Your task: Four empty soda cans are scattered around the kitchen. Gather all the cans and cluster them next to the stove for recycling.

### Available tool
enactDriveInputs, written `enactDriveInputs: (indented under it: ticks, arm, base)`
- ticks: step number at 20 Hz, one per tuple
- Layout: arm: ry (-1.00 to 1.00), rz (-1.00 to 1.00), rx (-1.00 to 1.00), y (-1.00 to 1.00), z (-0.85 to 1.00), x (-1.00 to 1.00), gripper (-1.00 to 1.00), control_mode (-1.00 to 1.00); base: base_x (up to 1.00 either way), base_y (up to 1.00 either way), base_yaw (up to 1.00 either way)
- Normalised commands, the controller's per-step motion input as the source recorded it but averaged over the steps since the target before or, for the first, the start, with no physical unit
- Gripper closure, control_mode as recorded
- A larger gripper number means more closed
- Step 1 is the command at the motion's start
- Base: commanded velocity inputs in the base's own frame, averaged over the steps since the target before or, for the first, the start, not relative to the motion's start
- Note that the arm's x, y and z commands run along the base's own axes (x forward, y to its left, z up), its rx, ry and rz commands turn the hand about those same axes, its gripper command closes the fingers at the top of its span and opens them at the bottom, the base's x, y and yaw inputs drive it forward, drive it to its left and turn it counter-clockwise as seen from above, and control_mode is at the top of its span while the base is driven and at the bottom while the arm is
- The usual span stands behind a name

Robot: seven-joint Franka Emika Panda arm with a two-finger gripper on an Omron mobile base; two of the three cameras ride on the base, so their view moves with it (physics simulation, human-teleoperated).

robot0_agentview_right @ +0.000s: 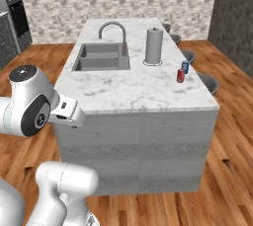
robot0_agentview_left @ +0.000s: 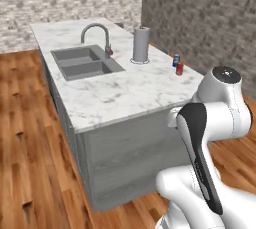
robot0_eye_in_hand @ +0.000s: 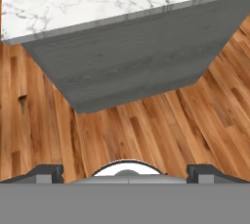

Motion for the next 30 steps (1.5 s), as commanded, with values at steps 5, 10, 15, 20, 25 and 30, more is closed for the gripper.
enactDriveInputs:
  ticks: [5, 10, 15, 20, 25, 30]
  arm:
    - [0.0, 0.0, 0.0, 0.0, 0.0, 0.0, -1.0, 1.0]
    - [0.0, 0.0, 0.0, 0.0, 0.0, 0.0, -1.0, 1.0]
    - [0.0, 0.0, 0.0, 0.0, 0.0, 0.0, -1.0, 1.0]
    - [0.0, 0.0, 0.0, 0.0, 0.0, 0.0, -1.0, 1.0]
    - [0.0, 0.0, 0.0, 0.0, 0.0, 0.0, -1.0, 1.0]
    - [0.0, 0.0, 0.0, 0.0, 0.0, 0.0, -1.0, 1.0]
  base:
    - [-0.13, 0.0, 0.38]
    - [-0.07, -0.43, 0.18]
    - [0.03, -0.69, 0.11]
    - [0.09, -0.71, 0.12]
    - [0.3, -0.62, 0.03]
    - [0.26, -0.57, 0.05]
